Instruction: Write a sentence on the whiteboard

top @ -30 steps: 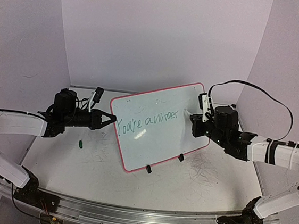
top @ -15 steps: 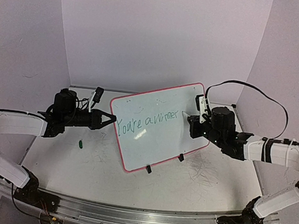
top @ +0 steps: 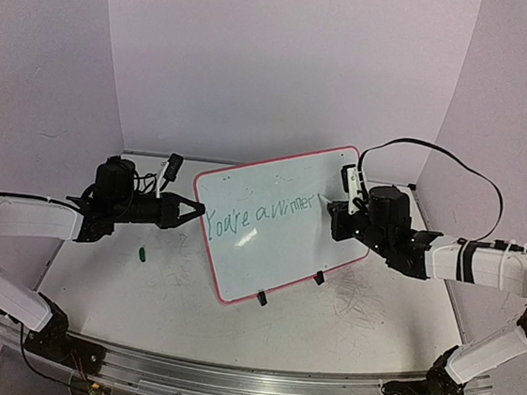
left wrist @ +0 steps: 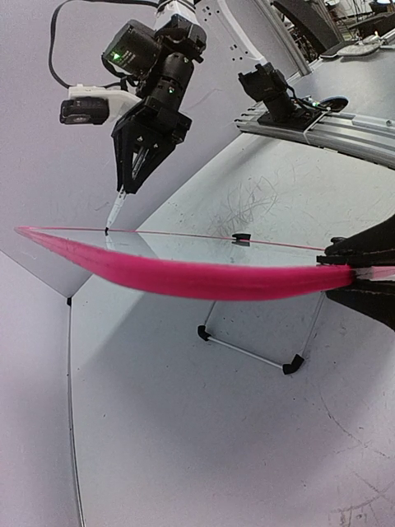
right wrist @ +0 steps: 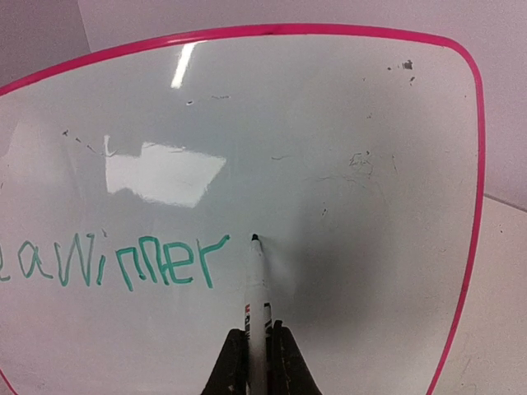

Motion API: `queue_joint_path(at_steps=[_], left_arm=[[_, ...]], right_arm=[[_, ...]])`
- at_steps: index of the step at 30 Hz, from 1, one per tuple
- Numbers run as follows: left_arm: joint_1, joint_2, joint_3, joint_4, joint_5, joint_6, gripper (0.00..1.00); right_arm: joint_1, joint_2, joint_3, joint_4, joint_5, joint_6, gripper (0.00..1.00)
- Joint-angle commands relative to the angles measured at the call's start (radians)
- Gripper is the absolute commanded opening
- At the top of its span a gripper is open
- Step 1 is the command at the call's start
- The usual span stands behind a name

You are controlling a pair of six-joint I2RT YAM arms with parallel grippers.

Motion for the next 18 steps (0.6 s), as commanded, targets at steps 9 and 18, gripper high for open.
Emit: queue_joint_path(at_steps=[9, 18], left_arm=[[0.006, -0.013, 0.03, -0.03, -0.029, 0.06, 0.0], [0.006, -0.013, 0.034, -0.031, -0.027, 0.059, 0.0]], right_arm=[[-0.002, -0.006, -0.031, 0.014, -0.003, 0.047, 0.0], [-0.002, -0.049, -0.083, 0.007, -0.01, 0.076, 0.0]])
